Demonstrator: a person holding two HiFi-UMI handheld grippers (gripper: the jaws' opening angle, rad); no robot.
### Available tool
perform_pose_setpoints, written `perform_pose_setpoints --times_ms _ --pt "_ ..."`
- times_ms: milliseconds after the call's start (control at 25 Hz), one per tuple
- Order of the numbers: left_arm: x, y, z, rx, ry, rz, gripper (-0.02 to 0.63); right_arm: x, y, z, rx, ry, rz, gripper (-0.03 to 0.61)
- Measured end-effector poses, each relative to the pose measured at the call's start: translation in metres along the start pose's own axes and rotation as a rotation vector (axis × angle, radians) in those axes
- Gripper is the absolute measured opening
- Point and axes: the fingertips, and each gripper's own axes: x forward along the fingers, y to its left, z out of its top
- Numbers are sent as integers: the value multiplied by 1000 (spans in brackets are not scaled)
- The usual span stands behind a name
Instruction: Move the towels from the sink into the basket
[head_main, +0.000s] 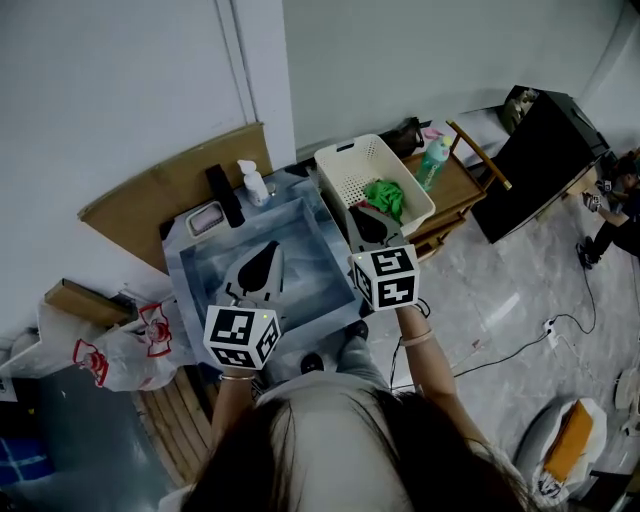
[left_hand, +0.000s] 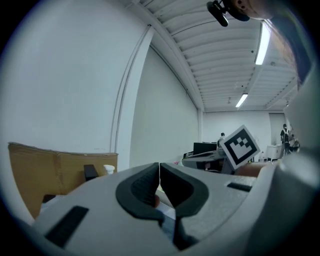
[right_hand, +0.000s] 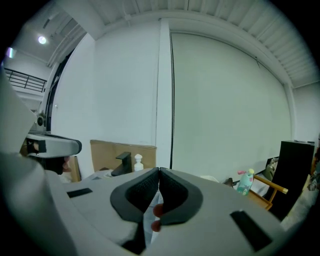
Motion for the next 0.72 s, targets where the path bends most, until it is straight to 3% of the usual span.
perform_pose_setpoints --times_ms 400,720 --pt "-55 47 0 -26 -21 110 11 -5 78 20 -4 -47 90 26" --pt "-73 67 5 -44 -40 178 11 -6 110 35 -41 -76 145 26"
